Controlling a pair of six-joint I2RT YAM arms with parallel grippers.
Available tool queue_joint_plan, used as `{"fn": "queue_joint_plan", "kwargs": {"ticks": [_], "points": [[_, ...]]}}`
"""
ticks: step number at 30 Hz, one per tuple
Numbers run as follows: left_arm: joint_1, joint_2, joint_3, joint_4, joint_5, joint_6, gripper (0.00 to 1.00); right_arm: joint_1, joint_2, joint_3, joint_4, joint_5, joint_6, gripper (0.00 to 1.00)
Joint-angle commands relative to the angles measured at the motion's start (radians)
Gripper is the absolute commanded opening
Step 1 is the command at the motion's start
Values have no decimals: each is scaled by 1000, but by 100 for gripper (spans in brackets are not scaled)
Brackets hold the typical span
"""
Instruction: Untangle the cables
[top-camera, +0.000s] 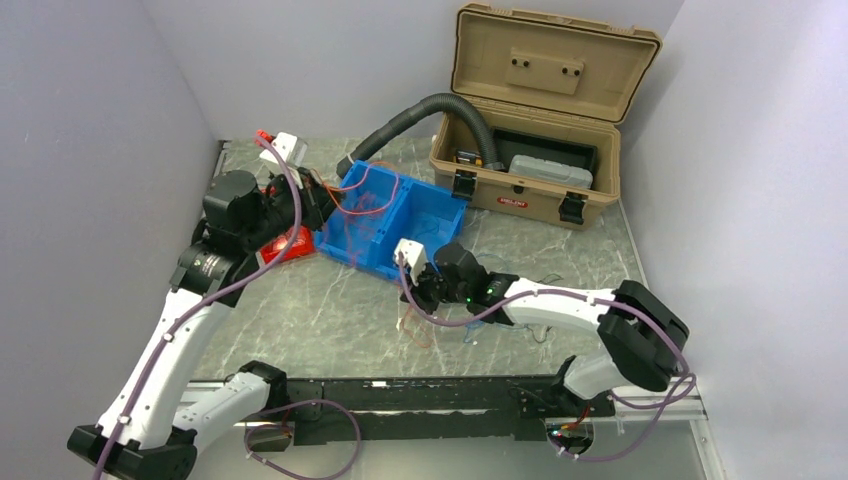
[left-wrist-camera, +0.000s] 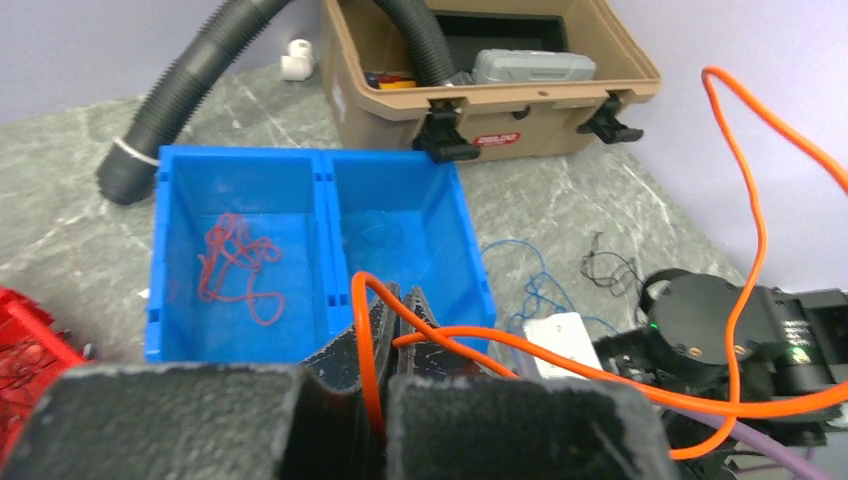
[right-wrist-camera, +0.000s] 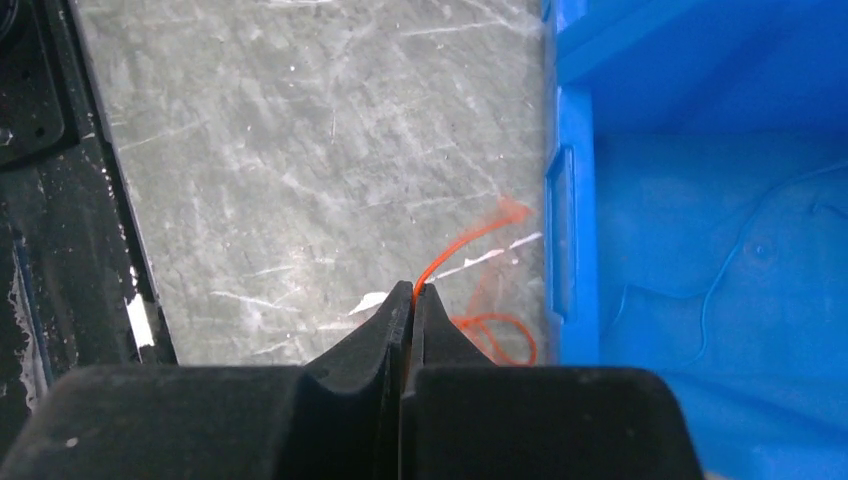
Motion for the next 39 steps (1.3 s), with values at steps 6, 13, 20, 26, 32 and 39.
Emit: {"fn": "queue_joint_plan", "kwargs": {"ticks": [6, 13, 20, 26, 32, 39], "points": [[108, -1, 121, -118, -210, 119, 0, -14, -299, -194, 26, 200, 156, 0], [134, 104, 125, -78, -109, 82, 0, -85, -558, -276, -78, 439, 291, 0], [147, 229, 151, -7, -137, 34, 0, -225, -741, -300, -268, 646, 436, 0], [149, 309, 115, 144, -213, -40, 0, -332, -720, -302, -348, 744, 532, 0], [149, 417, 133, 299, -193, -118, 0, -402, -685, -285, -339, 699, 515, 0], [149, 582, 226, 392, -173, -142, 0, -466, -700, -315, -281, 649, 520, 0]]}}
